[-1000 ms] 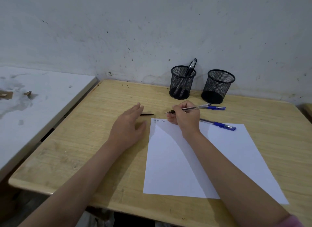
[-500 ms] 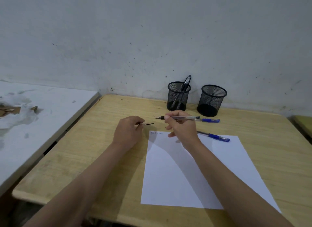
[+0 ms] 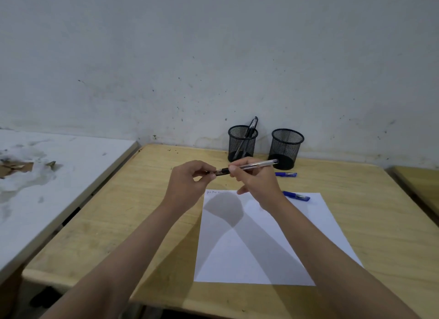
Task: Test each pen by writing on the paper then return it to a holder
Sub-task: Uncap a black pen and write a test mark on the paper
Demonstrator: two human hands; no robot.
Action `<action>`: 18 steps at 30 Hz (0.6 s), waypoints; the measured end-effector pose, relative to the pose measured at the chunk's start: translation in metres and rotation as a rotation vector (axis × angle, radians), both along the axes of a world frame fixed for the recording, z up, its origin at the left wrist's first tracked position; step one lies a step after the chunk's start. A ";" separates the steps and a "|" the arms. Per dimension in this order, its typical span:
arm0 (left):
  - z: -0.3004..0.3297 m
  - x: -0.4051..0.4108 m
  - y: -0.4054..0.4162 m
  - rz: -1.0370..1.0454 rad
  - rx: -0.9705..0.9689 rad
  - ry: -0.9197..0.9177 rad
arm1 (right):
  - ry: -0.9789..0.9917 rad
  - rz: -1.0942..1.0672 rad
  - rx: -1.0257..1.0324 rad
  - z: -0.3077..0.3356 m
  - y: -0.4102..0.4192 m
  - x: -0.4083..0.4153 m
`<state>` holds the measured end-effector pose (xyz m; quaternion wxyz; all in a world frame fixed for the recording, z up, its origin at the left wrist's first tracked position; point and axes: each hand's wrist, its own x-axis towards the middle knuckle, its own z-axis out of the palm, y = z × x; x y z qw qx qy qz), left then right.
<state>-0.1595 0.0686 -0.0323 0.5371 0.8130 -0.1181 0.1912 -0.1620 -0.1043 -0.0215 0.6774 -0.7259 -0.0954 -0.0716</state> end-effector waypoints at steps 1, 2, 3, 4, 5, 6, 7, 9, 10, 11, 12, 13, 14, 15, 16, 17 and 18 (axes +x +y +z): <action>0.002 -0.002 0.000 -0.006 -0.015 0.000 | -0.004 0.021 0.023 0.001 -0.002 -0.001; 0.005 -0.004 -0.001 -0.013 -0.032 0.005 | -0.003 0.044 0.055 0.003 -0.004 -0.002; 0.008 -0.006 -0.001 -0.021 -0.045 0.010 | 0.004 0.064 0.091 0.003 -0.006 -0.002; 0.011 -0.008 -0.001 -0.030 -0.055 0.013 | 0.012 0.079 0.130 0.003 -0.006 -0.003; 0.015 -0.009 -0.002 -0.038 -0.060 0.010 | 0.019 0.089 0.169 0.003 -0.006 -0.004; 0.018 -0.010 -0.002 -0.044 -0.063 0.000 | 0.023 0.096 0.207 0.002 -0.006 -0.004; 0.020 -0.011 -0.003 -0.048 -0.064 -0.013 | 0.023 0.100 0.234 0.002 -0.005 -0.005; 0.025 -0.014 -0.005 -0.053 -0.046 -0.041 | 0.006 0.096 0.241 0.001 -0.006 -0.005; 0.027 -0.015 -0.006 -0.055 -0.026 -0.056 | 0.001 0.094 0.236 0.000 -0.007 -0.005; 0.029 -0.017 -0.007 -0.061 -0.003 -0.071 | 0.001 0.092 0.236 0.000 -0.008 -0.005; 0.031 -0.018 -0.008 -0.066 0.014 -0.082 | 0.005 0.089 0.243 0.000 -0.008 -0.006; 0.032 -0.018 -0.008 -0.068 0.020 -0.088 | 0.010 0.088 0.255 0.000 -0.009 -0.007; 0.034 -0.018 -0.009 -0.063 0.016 -0.089 | 0.017 0.084 0.265 0.000 -0.008 -0.007; 0.036 -0.017 -0.010 -0.053 0.005 -0.081 | 0.028 0.073 0.266 0.001 -0.008 -0.008; 0.038 -0.015 -0.011 -0.040 -0.009 -0.067 | 0.044 0.054 0.250 0.004 -0.007 -0.008; 0.041 -0.013 -0.012 -0.031 -0.024 -0.055 | 0.071 0.026 0.216 0.007 -0.006 -0.008; 0.044 -0.010 -0.014 -0.022 -0.036 -0.051 | 0.113 0.001 0.168 0.012 -0.005 -0.008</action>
